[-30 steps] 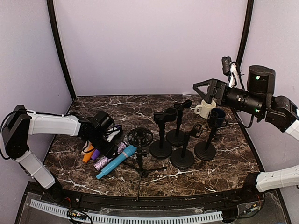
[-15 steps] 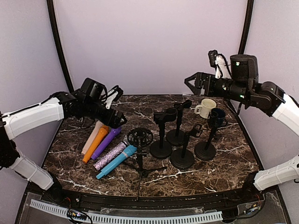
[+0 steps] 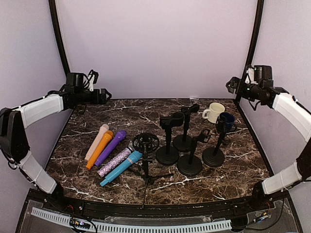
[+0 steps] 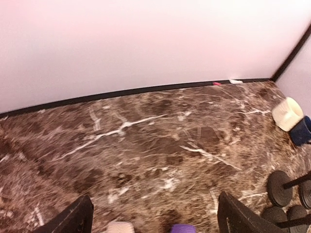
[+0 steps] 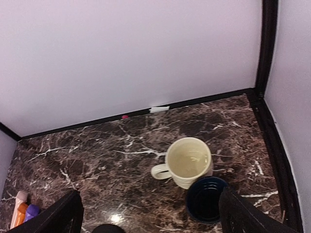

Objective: Remove the microphone from the stand
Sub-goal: Reset both arms

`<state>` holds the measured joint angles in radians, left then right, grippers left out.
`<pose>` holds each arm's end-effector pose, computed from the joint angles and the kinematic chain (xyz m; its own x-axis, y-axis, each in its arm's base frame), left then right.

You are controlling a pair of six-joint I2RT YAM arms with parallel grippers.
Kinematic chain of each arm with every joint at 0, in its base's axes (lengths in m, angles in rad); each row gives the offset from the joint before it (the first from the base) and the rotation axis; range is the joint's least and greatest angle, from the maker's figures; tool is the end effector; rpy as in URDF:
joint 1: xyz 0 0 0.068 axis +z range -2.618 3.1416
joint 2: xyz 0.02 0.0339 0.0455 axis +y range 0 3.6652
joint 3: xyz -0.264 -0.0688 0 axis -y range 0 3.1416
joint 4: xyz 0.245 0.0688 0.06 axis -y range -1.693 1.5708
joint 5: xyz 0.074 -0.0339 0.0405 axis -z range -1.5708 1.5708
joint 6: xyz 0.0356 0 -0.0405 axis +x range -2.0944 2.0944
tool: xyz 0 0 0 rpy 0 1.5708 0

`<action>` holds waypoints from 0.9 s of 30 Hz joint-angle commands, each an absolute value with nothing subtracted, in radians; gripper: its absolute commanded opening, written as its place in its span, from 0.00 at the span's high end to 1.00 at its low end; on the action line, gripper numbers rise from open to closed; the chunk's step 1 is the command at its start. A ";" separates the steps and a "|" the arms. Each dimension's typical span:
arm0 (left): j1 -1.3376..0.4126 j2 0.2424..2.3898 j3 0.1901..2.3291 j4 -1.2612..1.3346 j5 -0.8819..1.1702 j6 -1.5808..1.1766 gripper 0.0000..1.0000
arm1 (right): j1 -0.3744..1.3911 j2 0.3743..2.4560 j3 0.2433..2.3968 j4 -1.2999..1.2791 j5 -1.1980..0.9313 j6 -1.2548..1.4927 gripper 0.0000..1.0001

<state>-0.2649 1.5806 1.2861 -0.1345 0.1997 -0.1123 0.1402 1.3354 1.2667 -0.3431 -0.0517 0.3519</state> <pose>0.3586 -0.1046 0.3185 -0.4472 0.0075 -0.8944 0.3830 0.9053 -0.1839 0.3041 0.0448 0.3694 -0.4363 0.2861 -0.8531 -0.0384 0.9413 0.3353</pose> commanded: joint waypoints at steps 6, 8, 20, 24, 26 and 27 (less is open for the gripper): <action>0.077 1.268 0.825 0.338 0.174 -0.248 0.09 | -0.038 1.152 0.896 0.021 0.032 0.284 0.02; 0.082 1.201 0.721 0.425 0.112 -0.222 0.09 | -0.038 1.095 0.784 0.125 0.069 0.265 0.02; 0.073 1.036 0.260 0.853 -0.049 -0.134 0.08 | -0.038 0.945 0.166 0.810 0.198 0.202 0.02; 0.058 1.043 0.168 0.925 -0.082 -0.101 0.08 | -0.038 1.000 0.110 0.942 0.230 0.181 0.02; 0.057 1.061 0.154 0.921 -0.108 -0.089 0.08 | -0.037 1.040 0.096 1.009 0.235 0.171 0.02; 0.056 1.083 0.140 0.935 -0.119 -0.077 0.07 | -0.037 1.065 0.093 1.040 0.235 0.161 0.02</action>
